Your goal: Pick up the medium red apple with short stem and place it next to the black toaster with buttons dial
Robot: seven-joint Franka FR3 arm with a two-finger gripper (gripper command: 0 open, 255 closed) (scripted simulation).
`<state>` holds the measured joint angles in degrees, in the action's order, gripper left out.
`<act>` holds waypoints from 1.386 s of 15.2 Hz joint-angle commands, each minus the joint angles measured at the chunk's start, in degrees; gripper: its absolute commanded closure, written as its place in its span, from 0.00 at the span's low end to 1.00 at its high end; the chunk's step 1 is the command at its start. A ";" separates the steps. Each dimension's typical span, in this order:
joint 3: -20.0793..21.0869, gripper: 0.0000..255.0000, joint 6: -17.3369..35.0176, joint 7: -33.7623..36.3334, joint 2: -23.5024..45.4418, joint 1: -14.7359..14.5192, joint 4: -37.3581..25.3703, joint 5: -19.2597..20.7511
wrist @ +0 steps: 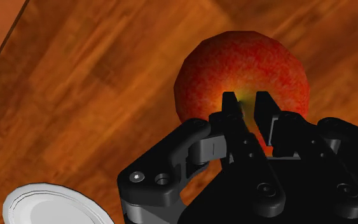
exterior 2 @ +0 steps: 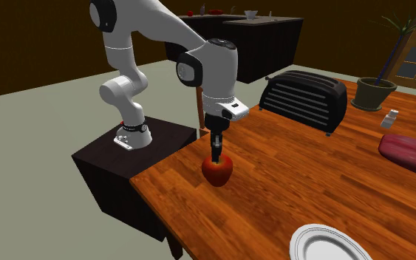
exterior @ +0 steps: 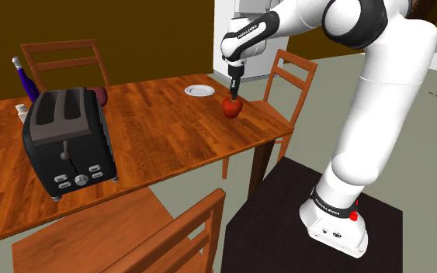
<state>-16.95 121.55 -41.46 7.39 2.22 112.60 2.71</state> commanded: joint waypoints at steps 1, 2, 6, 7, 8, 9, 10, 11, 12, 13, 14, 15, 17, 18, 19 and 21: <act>0.00 1.00 0.00 0.00 0.00 0.00 0.00 0.00; 0.00 1.00 0.00 0.00 0.00 0.00 0.00 0.00; 0.00 1.00 0.00 0.00 0.00 0.00 0.00 0.00; 0.00 1.00 0.01 0.00 0.01 0.00 0.00 0.00; -0.01 1.00 -0.71 0.01 -0.29 -0.02 -0.43 0.07; -0.01 1.00 -1.43 0.03 -0.57 -0.04 -0.88 0.15; -0.02 1.00 -2.15 0.03 -0.82 -0.07 -1.37 0.21; -0.02 1.00 -2.88 0.03 -1.07 -0.09 -1.85 0.27; -0.02 1.00 -3.60 0.04 -1.31 -0.10 -2.34 0.33; -0.02 1.00 -4.33 0.03 -1.54 -0.12 -2.85 0.39; -0.02 1.00 -5.06 0.03 -1.75 -0.14 -3.37 0.44; -0.02 1.00 -5.79 0.02 -1.96 -0.16 -3.91 0.48; -0.02 1.00 -7.26 0.00 -2.33 -0.19 -5.01 0.57; -0.02 1.00 -8.00 -0.01 -2.50 -0.20 -5.59 0.60; -0.02 1.00 -8.73 -0.03 -2.66 -0.21 -6.18 0.63; -0.01 1.00 -10.22 -0.07 -2.94 -0.23 -7.39 0.69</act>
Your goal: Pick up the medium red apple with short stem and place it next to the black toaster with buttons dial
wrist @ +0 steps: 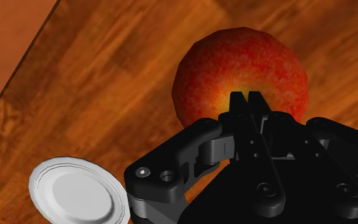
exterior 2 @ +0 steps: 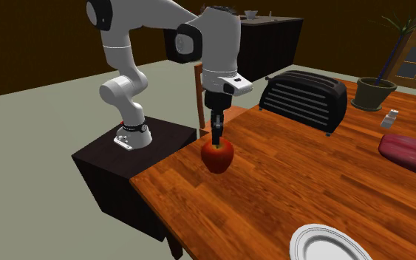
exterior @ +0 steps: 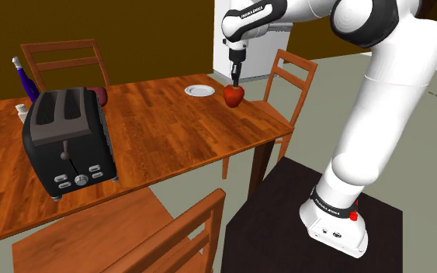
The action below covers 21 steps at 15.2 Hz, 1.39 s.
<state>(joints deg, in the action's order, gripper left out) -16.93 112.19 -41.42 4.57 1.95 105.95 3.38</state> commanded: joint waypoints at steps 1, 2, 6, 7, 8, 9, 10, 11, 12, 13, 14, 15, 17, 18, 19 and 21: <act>-0.04 1.00 -1.60 -0.14 -0.24 0.03 -1.37 0.03; -0.03 1.00 -2.34 -0.17 -0.35 0.02 -2.02 0.05; -0.03 1.00 -5.35 -0.31 -0.65 0.00 -4.74 0.09; -0.03 1.00 -6.11 -0.35 -0.69 -0.01 -5.46 0.08; -0.03 1.00 -6.87 -0.40 -0.72 -0.01 -6.19 0.08; -0.03 1.00 -7.64 -0.45 -0.74 -0.01 -6.94 0.07; -0.03 1.00 -8.40 -0.50 -0.74 -0.01 -7.71 0.06; -0.03 1.00 -9.17 -0.55 -0.73 -0.01 -8.49 0.05; -0.03 1.00 -9.95 -0.60 -0.71 0.00 -9.29 0.03; -0.04 1.00 -10.73 -0.66 -0.67 0.00 -10.10 0.01; -0.04 1.00 -11.51 -0.72 -0.61 0.01 -10.94 -0.02; -0.05 1.00 -12.29 -0.79 -0.55 0.02 -11.79 -0.05; -0.06 1.00 -13.88 -0.93 -0.37 0.05 -13.55 -0.12; -0.07 1.00 -14.68 -1.00 -0.25 0.06 -14.47 -0.16; -0.09 1.00 -15.48 -1.08 -0.13 0.08 -15.40 -0.20; -0.11 1.00 -17.11 -1.24 0.18 0.13 -17.33 -0.31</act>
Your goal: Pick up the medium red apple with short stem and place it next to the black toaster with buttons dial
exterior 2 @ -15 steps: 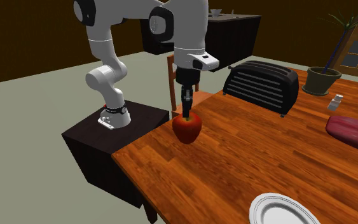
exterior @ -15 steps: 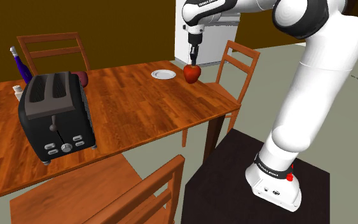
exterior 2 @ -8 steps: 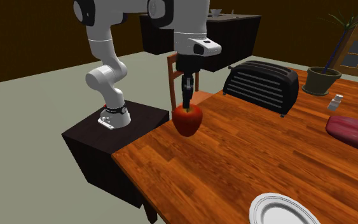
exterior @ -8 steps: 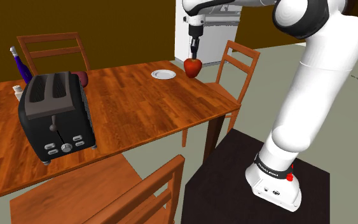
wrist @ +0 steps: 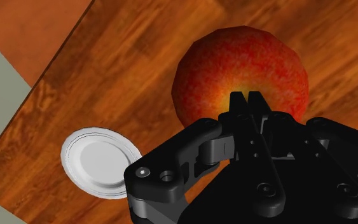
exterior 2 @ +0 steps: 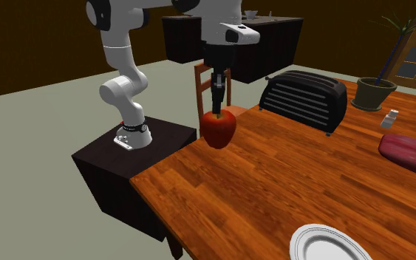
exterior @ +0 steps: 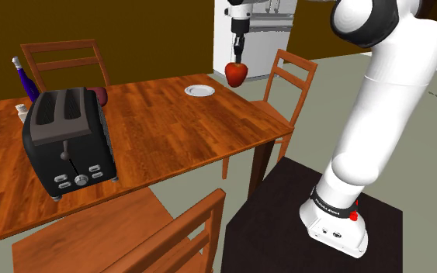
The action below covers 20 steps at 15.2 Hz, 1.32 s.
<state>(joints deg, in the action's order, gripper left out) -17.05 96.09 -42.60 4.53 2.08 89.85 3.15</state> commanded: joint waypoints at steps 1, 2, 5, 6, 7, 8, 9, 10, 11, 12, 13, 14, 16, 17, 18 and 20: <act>-0.01 1.00 -1.84 -0.14 0.40 0.03 -2.22 -0.13; -0.03 1.00 -2.67 -0.23 0.60 0.06 -3.24 -0.19; -0.09 1.00 -5.21 -0.53 1.30 0.18 -6.47 -0.41; -0.12 1.00 -6.08 -0.63 1.57 0.23 -7.60 -0.50; -0.15 1.00 -6.95 -0.74 1.86 0.28 -8.76 -0.59; -0.18 1.00 -7.84 -0.85 2.18 0.34 -9.95 -0.69; -0.21 1.00 -8.74 -0.97 2.52 0.41 -11.18 -0.79; -0.25 1.00 -9.65 -1.09 2.88 0.48 -12.45 -0.91; -0.28 1.00 -10.58 -1.22 3.27 0.57 -13.76 -1.03; -0.32 1.00 -11.52 -1.35 3.69 0.66 -15.11 -1.16; -0.37 1.00 -12.48 -1.49 4.14 0.76 -16.50 -1.30; -0.41 1.00 -13.46 -1.63 4.62 0.87 -17.95 -1.45; -0.51 1.00 -15.49 -1.93 5.68 1.13 -21.02 -1.79; -0.56 1.00 -16.55 -2.09 6.27 1.29 -22.65 -1.98; -0.62 1.00 -17.64 -2.26 6.91 1.46 -24.35 -2.18; -0.74 1.00 -19.93 -2.61 8.34 1.88 -28.04 -2.66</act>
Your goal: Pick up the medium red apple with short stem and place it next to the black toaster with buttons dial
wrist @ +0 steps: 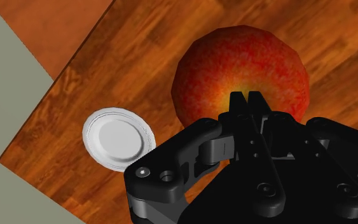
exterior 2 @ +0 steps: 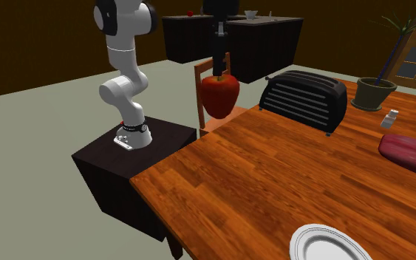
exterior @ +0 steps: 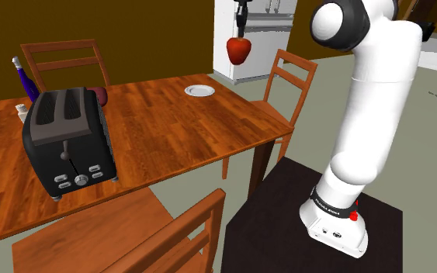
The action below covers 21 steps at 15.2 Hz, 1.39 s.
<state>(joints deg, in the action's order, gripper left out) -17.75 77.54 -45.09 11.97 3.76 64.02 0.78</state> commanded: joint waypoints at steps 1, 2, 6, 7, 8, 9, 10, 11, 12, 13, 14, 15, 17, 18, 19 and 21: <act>-0.10 1.00 -2.59 -0.32 1.71 0.44 -4.23 -0.56; -0.17 1.00 -3.87 -0.51 2.60 0.73 -6.38 -0.86; 0.67 1.00 -5.51 2.03 1.98 -1.22 -7.26 -0.37; 1.18 1.00 -5.18 3.50 0.92 -2.42 -5.82 0.12; 1.71 1.00 -4.92 4.97 -0.03 -3.57 -4.56 0.56; 2.28 1.00 -4.72 6.44 -0.86 -4.64 -3.46 0.95; 2.83 1.00 -4.58 7.91 -1.60 -5.70 -2.52 1.29; 3.39 1.00 -4.48 9.37 -2.23 -6.74 -1.70 1.59; 3.97 1.00 -4.43 10.83 -2.78 -7.72 -1.02 1.86; 4.57 1.00 -4.41 12.28 -3.23 -8.67 -0.46 2.10; 5.14 1.00 -4.43 13.73 -3.60 -9.62 -0.01 2.30; 5.76 1.00 -4.48 15.17 -3.89 -10.51 0.32 2.47; 6.98 1.00 -4.67 18.02 -4.22 -12.26 0.66 2.75; 7.58 1.00 -4.81 19.44 -4.26 -13.12 0.67 2.86; 8.16 1.00 -4.98 20.84 -4.22 -13.98 0.57 2.95; 9.34 1.00 -5.40 23.63 -3.91 -15.65 0.05 3.08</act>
<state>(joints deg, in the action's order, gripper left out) -8.90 72.49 -22.73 7.92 -11.17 64.47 3.81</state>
